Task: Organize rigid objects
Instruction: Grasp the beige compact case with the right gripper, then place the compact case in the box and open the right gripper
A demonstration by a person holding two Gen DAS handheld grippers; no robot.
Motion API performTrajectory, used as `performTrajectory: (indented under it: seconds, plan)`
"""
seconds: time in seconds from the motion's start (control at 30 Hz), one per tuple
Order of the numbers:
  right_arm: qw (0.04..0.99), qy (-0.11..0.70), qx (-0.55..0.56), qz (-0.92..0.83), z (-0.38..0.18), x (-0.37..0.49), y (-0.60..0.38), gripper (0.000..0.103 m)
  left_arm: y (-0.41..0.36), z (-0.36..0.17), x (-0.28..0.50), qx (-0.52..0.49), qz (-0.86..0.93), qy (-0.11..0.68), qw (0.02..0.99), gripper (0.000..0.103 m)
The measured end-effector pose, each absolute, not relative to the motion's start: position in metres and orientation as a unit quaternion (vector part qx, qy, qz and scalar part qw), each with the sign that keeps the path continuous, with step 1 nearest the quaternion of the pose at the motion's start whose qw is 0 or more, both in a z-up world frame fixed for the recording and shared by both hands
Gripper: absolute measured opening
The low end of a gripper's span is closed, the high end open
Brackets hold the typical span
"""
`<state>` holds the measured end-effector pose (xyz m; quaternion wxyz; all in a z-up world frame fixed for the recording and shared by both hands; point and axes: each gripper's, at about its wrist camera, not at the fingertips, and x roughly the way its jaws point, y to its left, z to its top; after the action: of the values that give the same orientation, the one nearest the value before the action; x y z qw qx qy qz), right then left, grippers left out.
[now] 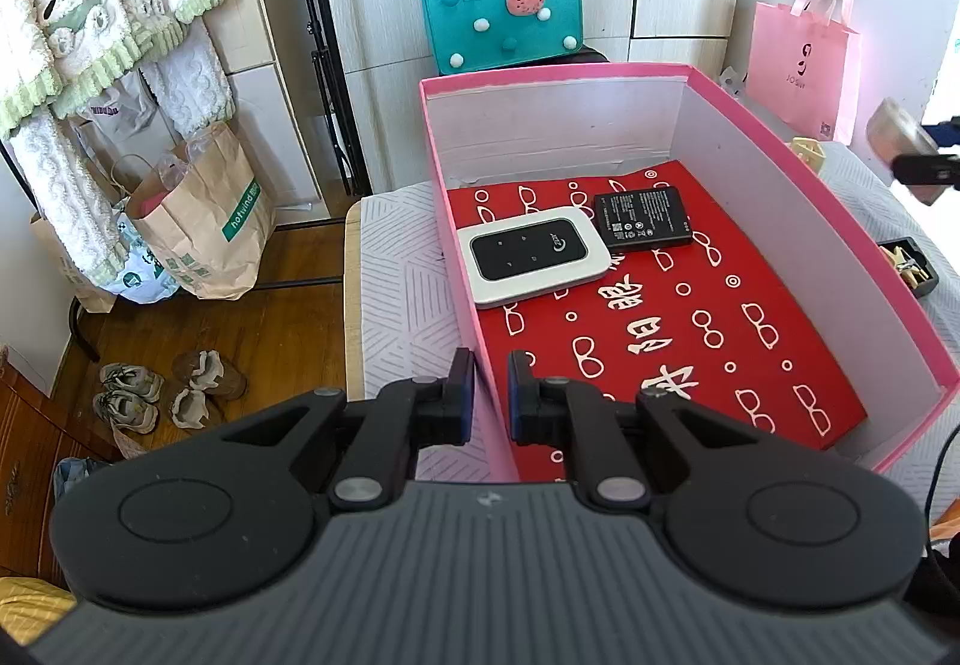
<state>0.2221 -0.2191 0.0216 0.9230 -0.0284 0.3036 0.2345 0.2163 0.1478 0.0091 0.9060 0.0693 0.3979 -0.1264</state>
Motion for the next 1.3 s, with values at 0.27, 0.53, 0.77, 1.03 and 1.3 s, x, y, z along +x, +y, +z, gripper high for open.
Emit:
performTrajectory:
  seconds: [0.27,0.53,0.77,1.03,1.3]
  plan:
    - [0.864,0.325,-0.049,0.382,0.049,0.226,-0.135,0.078,0.150,0.012,0.215,0.066,-0.131,0.399,0.905,0.010]
    - [0.788,0.459,-0.106,0.396,0.009,0.285,-0.045,0.078,0.156,0.011,0.216,0.056,-0.141,0.398,0.905,0.011]
    - [0.729,0.574,-0.051,0.369,-0.023,0.328,-0.006,0.078,0.160,0.009,0.218,0.043,-0.149,0.396,0.905,0.012]
    - [0.716,0.610,-0.001,0.339,-0.047,0.352,0.006,0.078,0.163,0.008,0.217,0.039,-0.158,0.392,0.905,0.013]
    - [0.740,0.595,0.000,0.315,-0.050,0.355,0.015,0.079,0.163,0.007,0.216,0.036,-0.161,0.392,0.905,0.013]
